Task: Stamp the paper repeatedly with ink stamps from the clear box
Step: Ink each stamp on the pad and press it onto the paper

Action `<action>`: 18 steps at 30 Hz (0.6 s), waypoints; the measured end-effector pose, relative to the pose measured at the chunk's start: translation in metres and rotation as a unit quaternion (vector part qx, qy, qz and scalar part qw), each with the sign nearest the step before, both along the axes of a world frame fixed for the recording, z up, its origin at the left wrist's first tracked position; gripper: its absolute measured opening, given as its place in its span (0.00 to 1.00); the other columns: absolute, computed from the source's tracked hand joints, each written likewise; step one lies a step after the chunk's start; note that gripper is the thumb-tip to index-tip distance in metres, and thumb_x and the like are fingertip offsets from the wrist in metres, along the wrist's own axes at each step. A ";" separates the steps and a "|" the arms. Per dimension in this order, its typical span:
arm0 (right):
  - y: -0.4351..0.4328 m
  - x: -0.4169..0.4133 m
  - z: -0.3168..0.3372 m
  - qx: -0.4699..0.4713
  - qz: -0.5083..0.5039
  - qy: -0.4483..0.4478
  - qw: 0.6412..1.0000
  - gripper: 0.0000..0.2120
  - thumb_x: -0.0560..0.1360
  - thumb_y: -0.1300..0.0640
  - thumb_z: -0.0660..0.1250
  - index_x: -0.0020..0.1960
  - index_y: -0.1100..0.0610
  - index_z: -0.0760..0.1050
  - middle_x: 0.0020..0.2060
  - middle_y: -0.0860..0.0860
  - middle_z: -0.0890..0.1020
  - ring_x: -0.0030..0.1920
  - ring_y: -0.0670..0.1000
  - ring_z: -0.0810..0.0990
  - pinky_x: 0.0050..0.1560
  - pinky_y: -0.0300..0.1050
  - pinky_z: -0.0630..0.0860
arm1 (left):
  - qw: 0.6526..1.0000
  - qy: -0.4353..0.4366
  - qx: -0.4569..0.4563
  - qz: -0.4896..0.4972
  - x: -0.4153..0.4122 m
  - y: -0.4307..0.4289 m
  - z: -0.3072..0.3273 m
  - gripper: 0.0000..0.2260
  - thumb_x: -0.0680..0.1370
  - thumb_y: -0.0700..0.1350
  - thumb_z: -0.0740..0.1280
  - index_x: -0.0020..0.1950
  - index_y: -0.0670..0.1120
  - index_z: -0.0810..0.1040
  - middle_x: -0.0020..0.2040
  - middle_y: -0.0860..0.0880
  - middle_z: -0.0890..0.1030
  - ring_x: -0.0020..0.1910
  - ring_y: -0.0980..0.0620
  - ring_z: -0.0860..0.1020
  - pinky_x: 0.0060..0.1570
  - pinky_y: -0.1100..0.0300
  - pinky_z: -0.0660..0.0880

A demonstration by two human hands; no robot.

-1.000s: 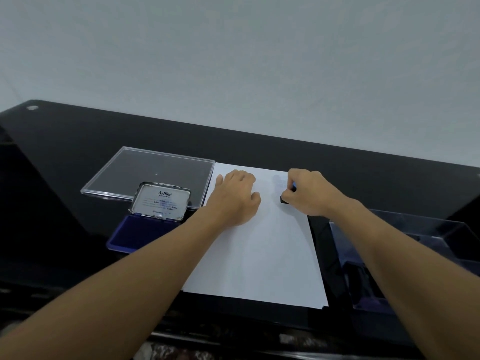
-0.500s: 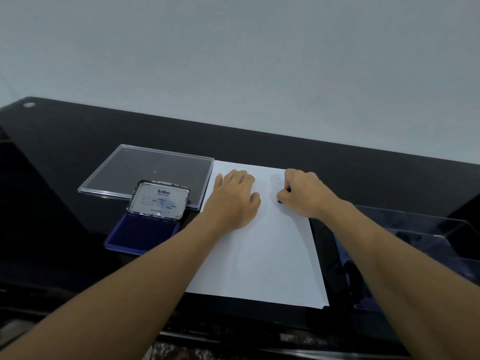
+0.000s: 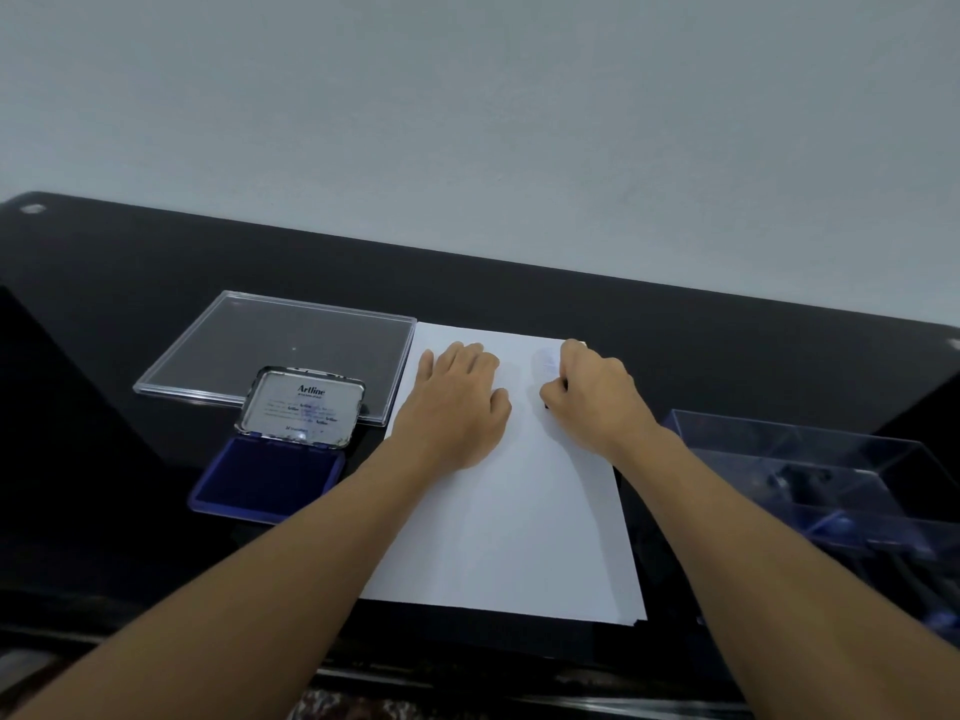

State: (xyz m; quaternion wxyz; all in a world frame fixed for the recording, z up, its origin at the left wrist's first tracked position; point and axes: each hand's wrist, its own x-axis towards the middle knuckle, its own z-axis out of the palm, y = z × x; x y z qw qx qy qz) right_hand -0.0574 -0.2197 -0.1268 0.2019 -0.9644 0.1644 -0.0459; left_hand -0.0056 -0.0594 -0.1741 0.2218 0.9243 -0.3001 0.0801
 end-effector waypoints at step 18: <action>0.007 -0.002 -0.001 -0.007 -0.022 -0.008 1.000 0.13 0.78 0.59 0.58 0.38 0.53 0.58 0.35 0.52 0.71 0.32 0.51 0.68 0.29 0.45 0.64 | 1.000 0.005 0.002 0.002 -0.001 0.000 0.003 0.16 0.80 0.47 0.55 0.66 0.44 0.71 0.67 0.48 0.71 0.68 0.49 0.65 0.73 0.46 0.55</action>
